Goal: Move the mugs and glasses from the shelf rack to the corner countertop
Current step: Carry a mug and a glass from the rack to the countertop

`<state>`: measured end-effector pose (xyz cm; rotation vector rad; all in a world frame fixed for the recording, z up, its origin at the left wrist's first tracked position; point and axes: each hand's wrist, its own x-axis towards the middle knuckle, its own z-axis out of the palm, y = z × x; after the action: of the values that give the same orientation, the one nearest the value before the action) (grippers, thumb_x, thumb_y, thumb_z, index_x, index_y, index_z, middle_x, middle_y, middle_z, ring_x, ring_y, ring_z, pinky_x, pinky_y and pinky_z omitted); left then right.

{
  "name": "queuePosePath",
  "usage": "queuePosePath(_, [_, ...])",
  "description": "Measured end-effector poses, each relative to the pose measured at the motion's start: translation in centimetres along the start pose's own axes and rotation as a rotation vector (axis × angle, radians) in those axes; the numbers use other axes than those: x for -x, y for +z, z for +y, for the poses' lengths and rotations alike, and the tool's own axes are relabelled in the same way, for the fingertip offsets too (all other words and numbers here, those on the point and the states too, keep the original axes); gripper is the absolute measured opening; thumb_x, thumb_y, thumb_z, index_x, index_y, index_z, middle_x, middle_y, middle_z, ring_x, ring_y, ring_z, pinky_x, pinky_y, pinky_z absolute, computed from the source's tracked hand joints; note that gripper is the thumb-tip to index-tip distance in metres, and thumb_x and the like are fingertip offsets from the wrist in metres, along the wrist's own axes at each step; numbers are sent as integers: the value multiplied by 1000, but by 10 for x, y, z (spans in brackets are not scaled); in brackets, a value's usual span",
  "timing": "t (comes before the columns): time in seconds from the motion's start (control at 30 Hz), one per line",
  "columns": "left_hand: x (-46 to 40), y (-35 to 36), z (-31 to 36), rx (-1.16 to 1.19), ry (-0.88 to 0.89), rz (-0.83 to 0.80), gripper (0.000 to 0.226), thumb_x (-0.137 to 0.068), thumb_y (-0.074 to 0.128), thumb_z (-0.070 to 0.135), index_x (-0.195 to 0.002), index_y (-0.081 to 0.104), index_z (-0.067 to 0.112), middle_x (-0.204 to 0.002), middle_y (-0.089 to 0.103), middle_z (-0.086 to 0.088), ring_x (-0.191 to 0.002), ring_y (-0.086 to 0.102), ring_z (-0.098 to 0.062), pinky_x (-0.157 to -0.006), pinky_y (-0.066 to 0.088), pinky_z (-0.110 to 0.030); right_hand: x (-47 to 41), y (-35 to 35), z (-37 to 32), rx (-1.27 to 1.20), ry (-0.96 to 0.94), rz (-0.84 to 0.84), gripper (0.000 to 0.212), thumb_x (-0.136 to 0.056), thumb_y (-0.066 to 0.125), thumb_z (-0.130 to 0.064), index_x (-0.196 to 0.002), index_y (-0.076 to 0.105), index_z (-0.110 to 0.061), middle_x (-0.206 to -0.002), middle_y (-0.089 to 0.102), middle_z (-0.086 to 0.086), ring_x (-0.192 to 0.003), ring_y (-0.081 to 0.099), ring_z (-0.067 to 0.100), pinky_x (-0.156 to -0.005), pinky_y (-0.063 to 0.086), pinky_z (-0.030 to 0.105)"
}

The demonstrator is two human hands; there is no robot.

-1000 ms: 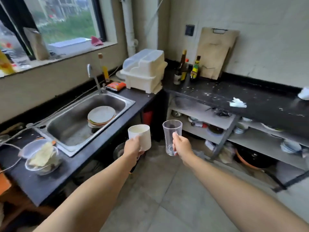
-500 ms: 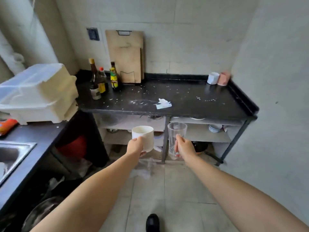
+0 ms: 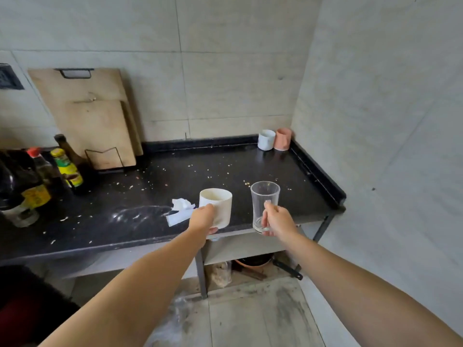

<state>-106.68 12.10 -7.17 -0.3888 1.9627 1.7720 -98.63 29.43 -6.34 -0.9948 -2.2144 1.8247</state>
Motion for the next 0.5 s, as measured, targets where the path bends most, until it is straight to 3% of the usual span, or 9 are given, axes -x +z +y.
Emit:
queuePosePath(0.1, [-45, 36, 18, -16, -16, 3, 42, -95, 38, 23, -132, 47, 7, -140, 48, -24, -119, 54, -33, -55, 52, -26, -57, -13, -8, 9, 11, 7, 56, -97, 37, -39, -50, 51, -13, -55, 55, 4, -60, 57, 18, -58, 55, 31])
queuePosePath(0.2, [-96, 80, 36, -19, -14, 26, 42, -96, 38, 25, -133, 47, 7, -139, 48, -24, -122, 53, -35, -54, 51, -25, -134, -25, -17, 58, 25, -6, 55, -98, 36, -40, -53, 53, -13, -63, 58, 6, -67, 61, 19, -56, 54, 27])
queuePosePath(0.37, [-165, 134, 67, 35, -50, 57, 42, -93, 40, 23, -130, 49, 7, -141, 46, -26, -106, 57, -32, -57, 51, -27, -240, -41, -39, 114, 54, -86, 53, -98, 37, -40, -55, 54, -14, -67, 61, 6, -75, 64, 19, -57, 55, 28])
queuePosePath(0.5, [-226, 169, 97, 75, -68, 108, 35, -93, 42, 21, -123, 53, 7, -139, 48, -26, -99, 56, -27, -60, 52, -27, -322, -42, -63, 173, 50, -154, 52, -98, 39, -38, -56, 53, -12, -69, 60, 9, -72, 63, 22, -74, 61, 41])
